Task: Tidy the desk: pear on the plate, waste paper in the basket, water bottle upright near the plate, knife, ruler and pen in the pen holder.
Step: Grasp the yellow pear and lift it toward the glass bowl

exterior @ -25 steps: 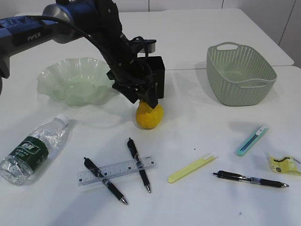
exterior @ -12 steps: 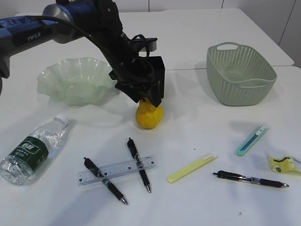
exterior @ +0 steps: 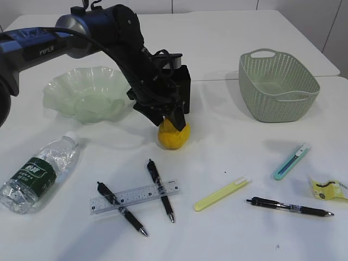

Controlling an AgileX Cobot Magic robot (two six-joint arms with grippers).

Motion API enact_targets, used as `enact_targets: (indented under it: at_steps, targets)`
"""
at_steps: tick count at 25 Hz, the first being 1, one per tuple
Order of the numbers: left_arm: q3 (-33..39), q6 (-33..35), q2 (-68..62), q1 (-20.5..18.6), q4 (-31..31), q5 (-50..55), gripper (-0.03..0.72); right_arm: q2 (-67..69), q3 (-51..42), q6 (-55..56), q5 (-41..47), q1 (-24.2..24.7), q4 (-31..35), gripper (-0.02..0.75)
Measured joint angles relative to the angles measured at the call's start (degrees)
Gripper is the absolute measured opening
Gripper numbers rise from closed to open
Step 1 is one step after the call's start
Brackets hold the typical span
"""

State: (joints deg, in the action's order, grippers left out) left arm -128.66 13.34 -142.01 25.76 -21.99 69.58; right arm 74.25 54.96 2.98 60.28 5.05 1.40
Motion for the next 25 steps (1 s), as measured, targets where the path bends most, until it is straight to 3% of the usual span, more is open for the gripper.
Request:
enact_targets:
  at_steps: [12, 21, 25]
  targets:
    - [0.00, 0.00, 0.00, 0.00, 0.86, -1.54, 0.449, 0.00, 0.00, 0.00, 0.00, 0.00, 0.00, 0.371]
    - [-0.22, 0.00, 0.21, 0.00, 2.92, -0.16, 0.291, 0.00, 0.00, 0.00, 0.00, 0.00, 0.00, 0.370]
    - [-0.22, 0.00, 0.21, 0.00, 3.04, -0.16, 0.257, 0.00, 0.00, 0.00, 0.00, 0.00, 0.00, 0.371]
